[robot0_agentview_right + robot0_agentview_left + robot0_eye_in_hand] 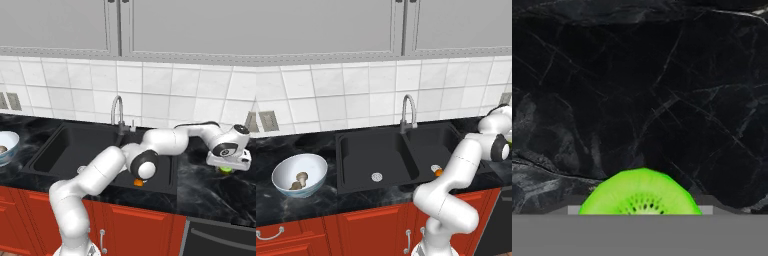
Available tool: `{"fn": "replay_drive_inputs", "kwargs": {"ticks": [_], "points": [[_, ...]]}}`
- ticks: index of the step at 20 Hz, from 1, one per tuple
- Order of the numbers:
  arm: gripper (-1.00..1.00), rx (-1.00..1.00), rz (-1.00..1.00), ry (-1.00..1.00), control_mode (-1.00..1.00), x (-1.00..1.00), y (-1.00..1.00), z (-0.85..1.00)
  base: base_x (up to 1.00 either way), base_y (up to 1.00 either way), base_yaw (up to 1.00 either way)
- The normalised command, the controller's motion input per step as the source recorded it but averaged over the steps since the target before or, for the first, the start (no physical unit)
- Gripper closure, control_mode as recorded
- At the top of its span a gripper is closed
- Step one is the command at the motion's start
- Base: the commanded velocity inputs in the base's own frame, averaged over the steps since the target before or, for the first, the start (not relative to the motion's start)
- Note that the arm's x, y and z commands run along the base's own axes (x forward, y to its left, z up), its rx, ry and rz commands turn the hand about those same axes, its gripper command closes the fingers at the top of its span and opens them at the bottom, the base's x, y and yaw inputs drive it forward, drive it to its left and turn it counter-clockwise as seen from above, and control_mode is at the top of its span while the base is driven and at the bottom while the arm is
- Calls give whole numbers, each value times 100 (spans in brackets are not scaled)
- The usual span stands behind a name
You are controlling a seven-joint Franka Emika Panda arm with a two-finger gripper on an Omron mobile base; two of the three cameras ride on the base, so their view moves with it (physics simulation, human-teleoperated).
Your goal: There is a mixed pile of frozen fruits and vegetables on the counter. Locate all the frozen vegetables and place the items in a bowl on the counter. Take all the frozen fruits and defrost them in a running sink.
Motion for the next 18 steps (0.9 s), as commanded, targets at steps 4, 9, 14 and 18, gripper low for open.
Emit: {"fn": "replay_drive_inputs", "kwargs": {"ticks": [4,9,14,18], "points": [[100,0,0,2,-100,1,21,57,0,0,0],[100,0,0,1,-100,7,20,53,0,0,0],[100,0,0,3,-100,-1,29,51,0,0,0],[100,0,0,4,-100,-17,53,38,0,0,0]]}}
